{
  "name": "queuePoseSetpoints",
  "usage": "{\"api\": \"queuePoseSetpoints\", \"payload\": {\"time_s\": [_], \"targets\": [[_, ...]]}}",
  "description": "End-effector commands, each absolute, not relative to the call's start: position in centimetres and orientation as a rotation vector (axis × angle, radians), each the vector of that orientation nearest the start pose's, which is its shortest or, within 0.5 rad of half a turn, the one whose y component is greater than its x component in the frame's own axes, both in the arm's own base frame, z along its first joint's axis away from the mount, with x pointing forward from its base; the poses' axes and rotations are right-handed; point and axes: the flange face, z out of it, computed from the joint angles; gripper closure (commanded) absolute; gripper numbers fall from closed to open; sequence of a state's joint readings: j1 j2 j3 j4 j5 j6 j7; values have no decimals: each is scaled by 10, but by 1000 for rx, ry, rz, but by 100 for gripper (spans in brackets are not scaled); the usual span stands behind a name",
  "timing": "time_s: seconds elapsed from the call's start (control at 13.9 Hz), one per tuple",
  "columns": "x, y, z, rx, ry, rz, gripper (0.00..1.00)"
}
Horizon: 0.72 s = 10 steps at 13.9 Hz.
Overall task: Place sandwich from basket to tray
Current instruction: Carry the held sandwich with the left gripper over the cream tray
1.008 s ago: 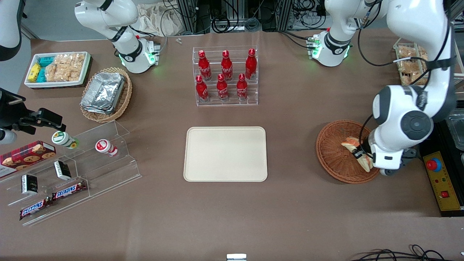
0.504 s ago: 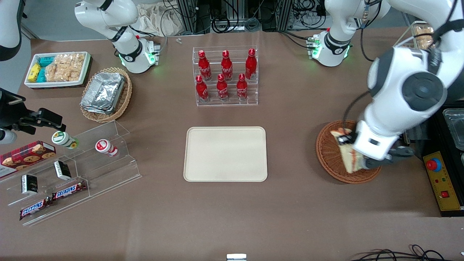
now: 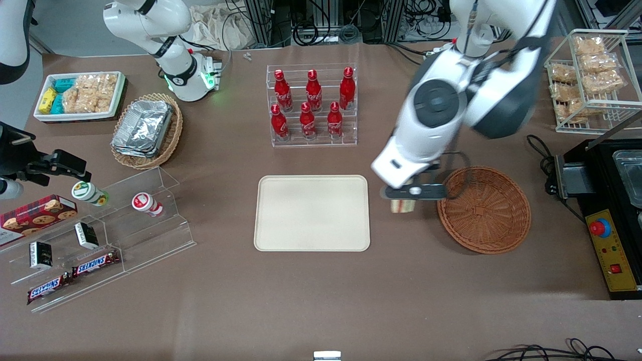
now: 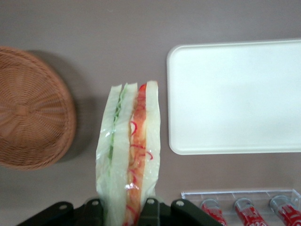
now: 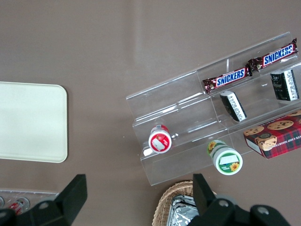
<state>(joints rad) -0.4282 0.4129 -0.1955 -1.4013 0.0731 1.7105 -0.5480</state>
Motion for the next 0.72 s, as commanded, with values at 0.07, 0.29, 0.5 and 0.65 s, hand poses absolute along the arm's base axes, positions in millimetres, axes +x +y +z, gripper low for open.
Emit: {"api": "queuePoseSetpoints", "payload": {"time_s": [0.07, 0.29, 0.5, 0.65], "targets": [[578, -436, 392, -3119, 228, 122, 100], [584, -454, 332, -3144, 252, 89, 100], [588, -463, 286, -3162, 242, 59, 100], [587, -461, 270, -3175, 239, 38, 100]]}}
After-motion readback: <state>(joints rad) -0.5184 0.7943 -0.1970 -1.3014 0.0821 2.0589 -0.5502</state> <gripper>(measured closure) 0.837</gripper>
